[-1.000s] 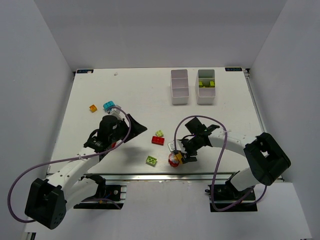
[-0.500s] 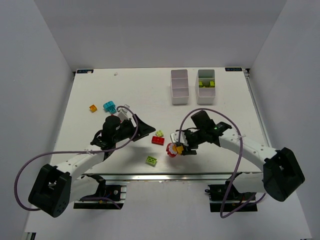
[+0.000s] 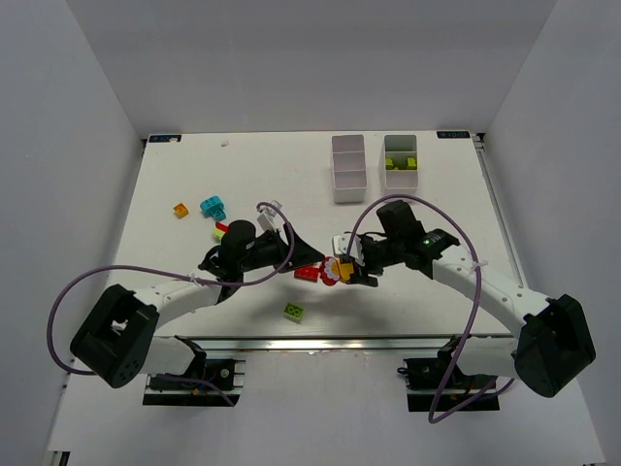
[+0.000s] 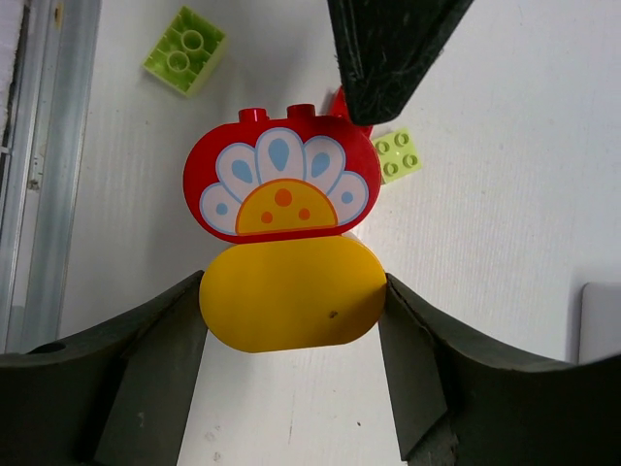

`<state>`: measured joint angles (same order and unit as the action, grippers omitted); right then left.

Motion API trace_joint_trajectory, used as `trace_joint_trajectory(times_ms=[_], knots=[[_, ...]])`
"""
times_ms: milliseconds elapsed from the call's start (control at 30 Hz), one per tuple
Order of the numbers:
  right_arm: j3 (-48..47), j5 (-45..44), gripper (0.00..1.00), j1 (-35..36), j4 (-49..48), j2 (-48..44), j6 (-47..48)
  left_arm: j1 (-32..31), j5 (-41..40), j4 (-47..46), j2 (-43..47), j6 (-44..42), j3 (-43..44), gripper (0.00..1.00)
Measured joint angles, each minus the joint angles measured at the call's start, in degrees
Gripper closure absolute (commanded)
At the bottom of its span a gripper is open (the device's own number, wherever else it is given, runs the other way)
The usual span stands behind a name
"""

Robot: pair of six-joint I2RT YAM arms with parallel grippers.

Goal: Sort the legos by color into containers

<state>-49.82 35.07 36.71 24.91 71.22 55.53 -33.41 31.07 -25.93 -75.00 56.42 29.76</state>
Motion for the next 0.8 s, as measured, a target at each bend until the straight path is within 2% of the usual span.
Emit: trace_joint_trajectory(times_ms=[333, 467, 600, 633, 700, 733, 800], knots=[[-0.2, -0.6, 1.0, -0.1, -1.4, -0.1, -1.2, -1.2, 1.6, -2.0, -3.2, 0.0, 1.7, 0.31], [-0.8, -0.5, 1.0, -0.1, -1.7, -0.1, -1.4, -1.7, 2.1, -2.7, -4.7, 0.2, 2.1, 0.39], [-0.8, -0.6, 1.0, -0.1, -2.0, -0.1, -1.6, -2.0, 3.0, -3.8, -6.0, 0.7, 2.6, 0.54], [-0.8, -0.7, 1.0, -0.1, -1.9, -0.1, -1.6, -2.1, 3.3, -4.3, -6.3, 1.0, 2.7, 0.67], [-0.8, -0.9, 1.0, -0.3, -2.1, -0.2, -1.4, -2.0, 3.4, -5.3, -6.4, 2.0, 2.8, 0.8], [-0.8, -0.9, 1.0, -0.4, -2.3, -0.2, -1.4, -1.9, 3.4, -5.6, -6.6, 2.2, 2.9, 0.92], [-0.8, -0.9, 1.0, -0.7, -2.1, -0.5, -1.4, -1.9, 3.6, -6.1, -7.0, 2.5, 3.0, 0.97]])
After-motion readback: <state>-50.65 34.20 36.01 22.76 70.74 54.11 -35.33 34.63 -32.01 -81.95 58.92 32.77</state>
